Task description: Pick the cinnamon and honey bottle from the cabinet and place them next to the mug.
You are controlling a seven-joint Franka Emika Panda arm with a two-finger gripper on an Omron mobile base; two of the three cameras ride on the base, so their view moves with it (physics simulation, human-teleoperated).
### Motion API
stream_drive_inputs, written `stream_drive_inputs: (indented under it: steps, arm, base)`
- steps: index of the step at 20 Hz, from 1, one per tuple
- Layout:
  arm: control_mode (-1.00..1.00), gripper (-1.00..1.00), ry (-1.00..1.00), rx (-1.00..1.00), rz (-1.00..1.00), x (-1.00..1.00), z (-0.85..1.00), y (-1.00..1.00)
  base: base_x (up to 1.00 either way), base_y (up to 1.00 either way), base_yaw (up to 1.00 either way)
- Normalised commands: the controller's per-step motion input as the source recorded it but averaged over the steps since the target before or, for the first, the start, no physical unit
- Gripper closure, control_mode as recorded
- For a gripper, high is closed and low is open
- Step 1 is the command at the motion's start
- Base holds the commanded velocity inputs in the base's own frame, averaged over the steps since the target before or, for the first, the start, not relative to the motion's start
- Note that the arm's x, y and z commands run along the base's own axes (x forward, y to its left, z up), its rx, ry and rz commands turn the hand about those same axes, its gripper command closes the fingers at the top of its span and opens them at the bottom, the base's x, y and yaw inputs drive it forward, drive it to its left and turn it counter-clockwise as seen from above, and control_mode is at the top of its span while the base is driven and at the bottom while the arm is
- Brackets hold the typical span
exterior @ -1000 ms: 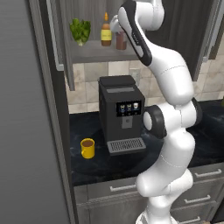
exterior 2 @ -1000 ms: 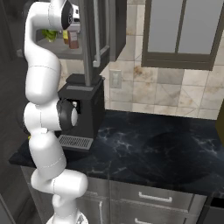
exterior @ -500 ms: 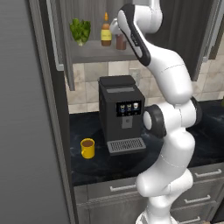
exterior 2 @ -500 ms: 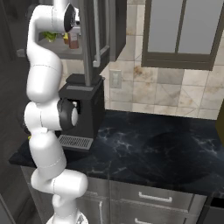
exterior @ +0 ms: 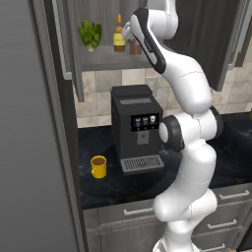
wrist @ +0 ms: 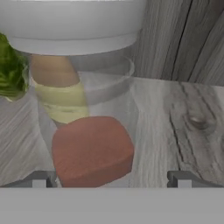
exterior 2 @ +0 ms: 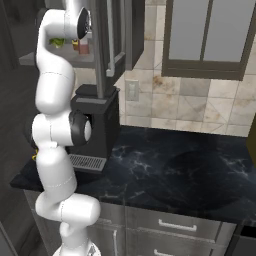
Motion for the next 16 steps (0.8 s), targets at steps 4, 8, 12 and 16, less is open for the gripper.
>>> stream_drive_inputs:
  steps: [4,8,12,16]
  arm:
    - [-1.0,-1.0,0.0,0.0,0.0,0.03,0.0,0.01]
    - [-1.0,-1.0,0.0,0.0,0.0,0.0,0.0,0.03]
    - [-1.0,-1.0,-0.01,0.0,0.0,0.0,0.0,0.07]
    - [-1.0,-1.0,-0.01,0.0,0.01,0.0,-0.03,0.13]
  base:
    - [0.0,0.0,0.0]
    - [0.0,0.0,0.0]
    - [0.0,0.0,0.0]
    - [0.0,0.0,0.0]
